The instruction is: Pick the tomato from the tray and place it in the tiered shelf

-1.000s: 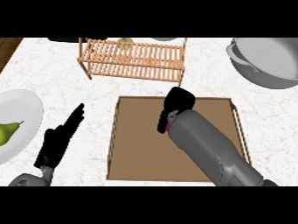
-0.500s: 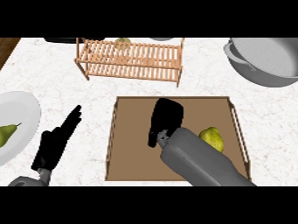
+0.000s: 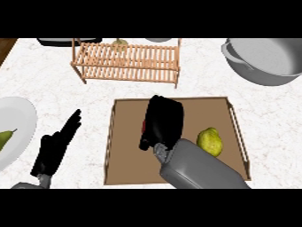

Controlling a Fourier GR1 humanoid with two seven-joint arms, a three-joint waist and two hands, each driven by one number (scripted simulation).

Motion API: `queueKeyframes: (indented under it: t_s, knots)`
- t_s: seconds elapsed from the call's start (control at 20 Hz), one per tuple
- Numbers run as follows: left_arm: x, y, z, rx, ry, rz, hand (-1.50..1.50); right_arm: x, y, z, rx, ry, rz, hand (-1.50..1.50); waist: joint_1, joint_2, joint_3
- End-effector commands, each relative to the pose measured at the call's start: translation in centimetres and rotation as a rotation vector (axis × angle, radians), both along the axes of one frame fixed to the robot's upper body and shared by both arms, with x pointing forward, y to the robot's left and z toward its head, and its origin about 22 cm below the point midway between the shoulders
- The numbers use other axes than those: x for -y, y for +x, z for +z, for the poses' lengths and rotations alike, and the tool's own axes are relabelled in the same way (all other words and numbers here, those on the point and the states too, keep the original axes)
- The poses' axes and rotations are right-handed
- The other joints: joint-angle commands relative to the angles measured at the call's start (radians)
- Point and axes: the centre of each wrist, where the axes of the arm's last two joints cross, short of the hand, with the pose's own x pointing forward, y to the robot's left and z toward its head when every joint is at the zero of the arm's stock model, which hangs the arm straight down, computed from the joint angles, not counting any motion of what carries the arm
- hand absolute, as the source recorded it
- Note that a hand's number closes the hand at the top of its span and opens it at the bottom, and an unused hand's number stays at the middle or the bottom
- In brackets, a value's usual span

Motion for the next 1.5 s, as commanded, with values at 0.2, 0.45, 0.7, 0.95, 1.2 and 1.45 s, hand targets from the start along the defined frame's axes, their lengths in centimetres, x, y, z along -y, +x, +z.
queueKeyframes:
  t_s: [0.2, 0.45, 0.7, 0.95, 1.2, 1.45]
  knots:
    - [-0.2, 0.0, -0.2, 0.002, -0.007, 0.028, 0.00, -0.4, -1.3, 9.7, 0.317, 0.153, -0.220, 1.50, -0.005, -0.004, 0.000]
    - [0.8, 0.7, 0.2, 0.013, -0.003, -0.017, 0.00, 0.0, -0.2, 14.5, 0.411, 0.155, -0.270, 1.50, 0.018, 0.009, 0.000]
    - [0.4, 0.3, 0.3, 0.022, 0.004, -0.038, 0.00, 0.3, 2.8, 17.5, 0.442, 0.120, -0.321, 1.50, 0.039, 0.015, 0.000]
    - [0.8, 1.1, 1.2, 0.035, 0.003, -0.032, 0.00, 0.7, 6.7, 20.2, 0.465, 0.084, -0.367, 1.50, 0.047, 0.019, 0.000]
    - [0.8, 1.3, 0.5, 0.032, 0.020, -0.030, 0.00, 2.5, 10.9, 21.5, 0.448, 0.087, -0.345, 1.50, 0.049, 0.024, 0.000]
    - [1.5, 0.4, 1.0, 0.040, -0.014, -0.077, 0.00, 4.8, 15.4, 20.4, 0.395, 0.044, -0.328, 1.50, 0.079, 0.032, 0.000]
